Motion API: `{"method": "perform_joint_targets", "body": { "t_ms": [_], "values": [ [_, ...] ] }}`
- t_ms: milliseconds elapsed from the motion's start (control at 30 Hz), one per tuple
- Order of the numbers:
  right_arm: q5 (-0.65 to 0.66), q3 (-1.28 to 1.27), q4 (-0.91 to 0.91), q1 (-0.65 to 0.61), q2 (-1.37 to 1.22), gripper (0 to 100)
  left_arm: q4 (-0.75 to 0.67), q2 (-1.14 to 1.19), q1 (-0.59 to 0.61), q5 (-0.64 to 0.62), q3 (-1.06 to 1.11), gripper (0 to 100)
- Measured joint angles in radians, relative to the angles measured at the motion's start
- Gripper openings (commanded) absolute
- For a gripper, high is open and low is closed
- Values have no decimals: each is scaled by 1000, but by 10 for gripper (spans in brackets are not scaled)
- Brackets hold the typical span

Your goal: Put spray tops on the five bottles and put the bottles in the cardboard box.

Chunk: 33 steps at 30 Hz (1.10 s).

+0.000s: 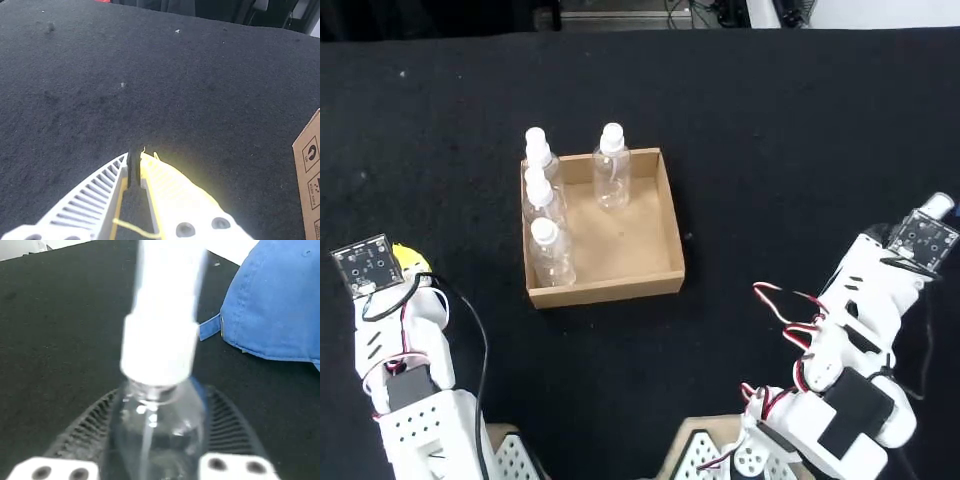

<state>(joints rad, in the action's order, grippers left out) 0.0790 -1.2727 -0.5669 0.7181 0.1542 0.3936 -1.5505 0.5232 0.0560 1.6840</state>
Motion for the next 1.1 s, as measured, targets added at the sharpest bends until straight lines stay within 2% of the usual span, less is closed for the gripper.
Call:
{"method": "perform_joint_targets", "body": {
  "t_ms": [267, 400, 500, 633, 767, 833, 967, 1100],
  "values": [
    [-2, 0, 0, 21, 17, 20, 0, 0, 0, 0, 0, 30],
    [-2, -12, 14, 14, 146, 21, 0, 0, 0, 0, 0, 30],
    [0, -57, 104, -54, 311, 21, 0, 0, 0, 0, 0, 30],
    [-2, -57, 382, -189, 595, 18, 0, 0, 0, 0, 0, 30],
    [-2, 0, 710, -388, 864, 18, 0, 0, 0, 0, 0, 30],
    [0, 17, 810, -505, 971, 18, 0, 0, 0, 0, 0, 30],
    [0, 12, 809, -746, 1054, 18, 0, 0, 0, 0, 0, 30],
    [-2, -81, 671, -902, 1056, 18, 0, 0, 0, 0, 0, 30]
  ]
}}
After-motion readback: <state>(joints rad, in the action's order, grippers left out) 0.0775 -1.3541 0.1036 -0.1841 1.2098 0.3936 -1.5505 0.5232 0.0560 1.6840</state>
